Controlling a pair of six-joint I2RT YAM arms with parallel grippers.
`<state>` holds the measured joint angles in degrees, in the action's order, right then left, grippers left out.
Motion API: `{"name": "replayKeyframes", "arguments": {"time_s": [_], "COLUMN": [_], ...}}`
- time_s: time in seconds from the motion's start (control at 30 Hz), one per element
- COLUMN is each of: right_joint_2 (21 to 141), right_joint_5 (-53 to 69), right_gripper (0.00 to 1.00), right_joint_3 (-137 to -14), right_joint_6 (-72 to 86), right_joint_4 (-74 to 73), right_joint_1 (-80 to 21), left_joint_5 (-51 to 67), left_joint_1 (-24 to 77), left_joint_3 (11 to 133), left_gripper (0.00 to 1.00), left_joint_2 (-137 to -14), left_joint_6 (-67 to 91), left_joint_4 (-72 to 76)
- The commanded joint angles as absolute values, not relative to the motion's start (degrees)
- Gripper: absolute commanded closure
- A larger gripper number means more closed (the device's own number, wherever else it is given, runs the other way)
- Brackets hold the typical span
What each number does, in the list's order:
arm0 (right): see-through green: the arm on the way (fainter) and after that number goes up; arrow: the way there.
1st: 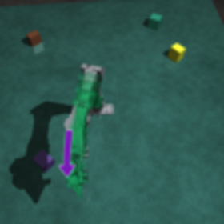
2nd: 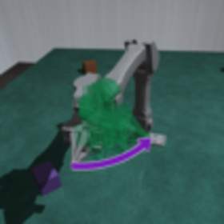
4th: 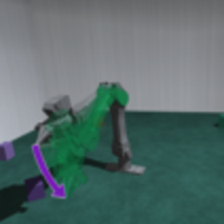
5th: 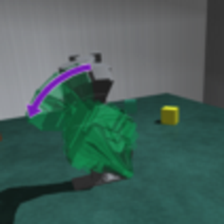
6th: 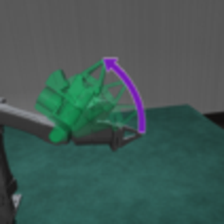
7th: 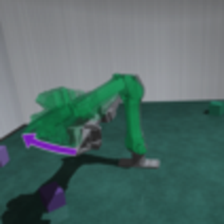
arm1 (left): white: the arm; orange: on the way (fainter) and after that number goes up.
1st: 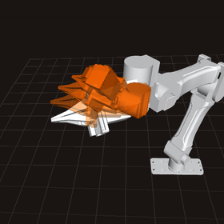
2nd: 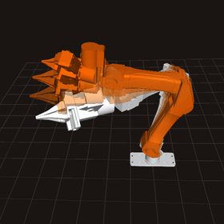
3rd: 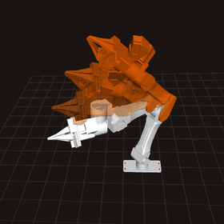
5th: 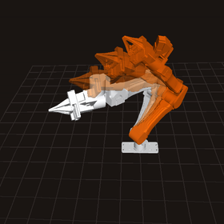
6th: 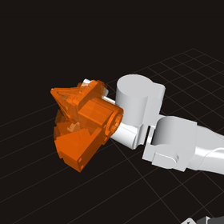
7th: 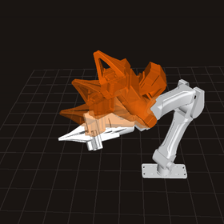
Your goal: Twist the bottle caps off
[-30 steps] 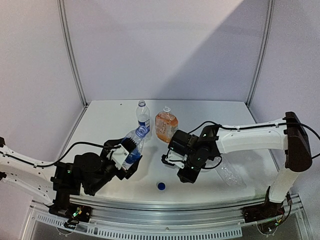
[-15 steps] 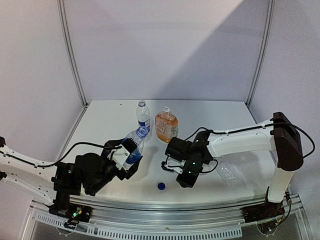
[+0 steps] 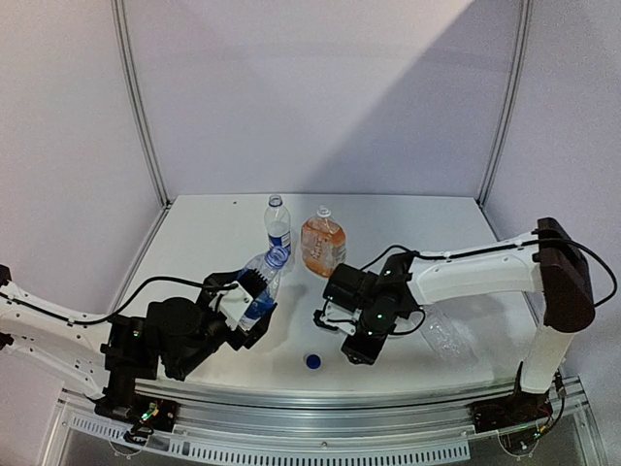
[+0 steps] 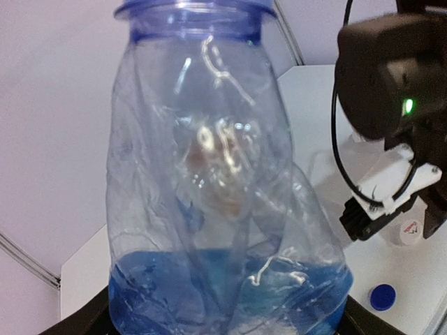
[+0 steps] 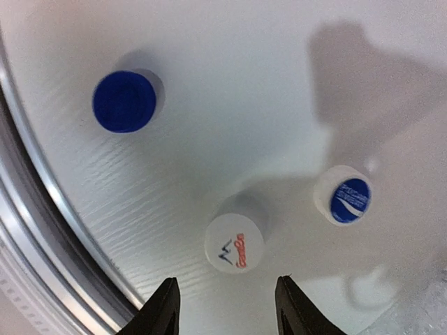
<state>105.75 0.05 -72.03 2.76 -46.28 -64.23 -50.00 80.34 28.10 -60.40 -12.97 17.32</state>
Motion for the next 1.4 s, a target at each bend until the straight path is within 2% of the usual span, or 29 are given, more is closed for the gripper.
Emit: {"name": "replayKeyframes", "arguments": {"time_s": [0.0, 0.17, 0.37, 0.5, 0.8, 1.07, 1.23, 1.37], "right_joint_2": [92.8, 80.6, 67.9, 60.2, 67.8, 74.8, 77.6, 79.3], "right_joint_5": [-2.3, 1.8, 11.8, 12.5, 15.0, 17.4, 18.6, 19.7], "right_gripper": [0.52, 0.51, 0.47, 0.42, 0.40, 0.40, 0.41, 0.47], "right_joint_3": [-71.5, -66.6, -52.6, -46.4, -48.7, -52.6, -54.0, -55.2], "right_joint_6": [2.7, 4.0, 6.7, 8.7, 12.6, 12.2, 12.1, 12.2], "right_joint_4": [-44.6, -33.8, -7.9, 6.0, 18.1, 21.1, 21.3, 21.0], "right_joint_1": [-64.4, -64.4, -64.4, -64.5, -66.1, -67.6, -68.0, -68.1], "left_joint_5": [-49.3, -44.1, -36.8, -31.5, -25.2, -23.5, -22.9, -22.1], "left_joint_1": [79.4, 79.5, 79.4, 79.3, 79.3, 79.3, 79.3, 79.3], "left_joint_3": [27.1, 27.2, 27.0, 26.1, 26.3, 27.0, 27.0, 27.1], "left_gripper": [1.00, 1.00, 1.00, 1.00, 1.00, 1.00, 1.00, 1.00], "left_joint_2": [-59.9, -60.0, -59.0, -56.8, -58.0, -59.2, -59.1, -59.1], "left_joint_6": [-11.9, -11.2, -9.8, -9.5, -8.6, -8.1, -8.0, -8.0], "left_joint_4": [18.4, 18.5, 18.3, 18.9, 19.2, 18.7, 18.5, 18.5]}}
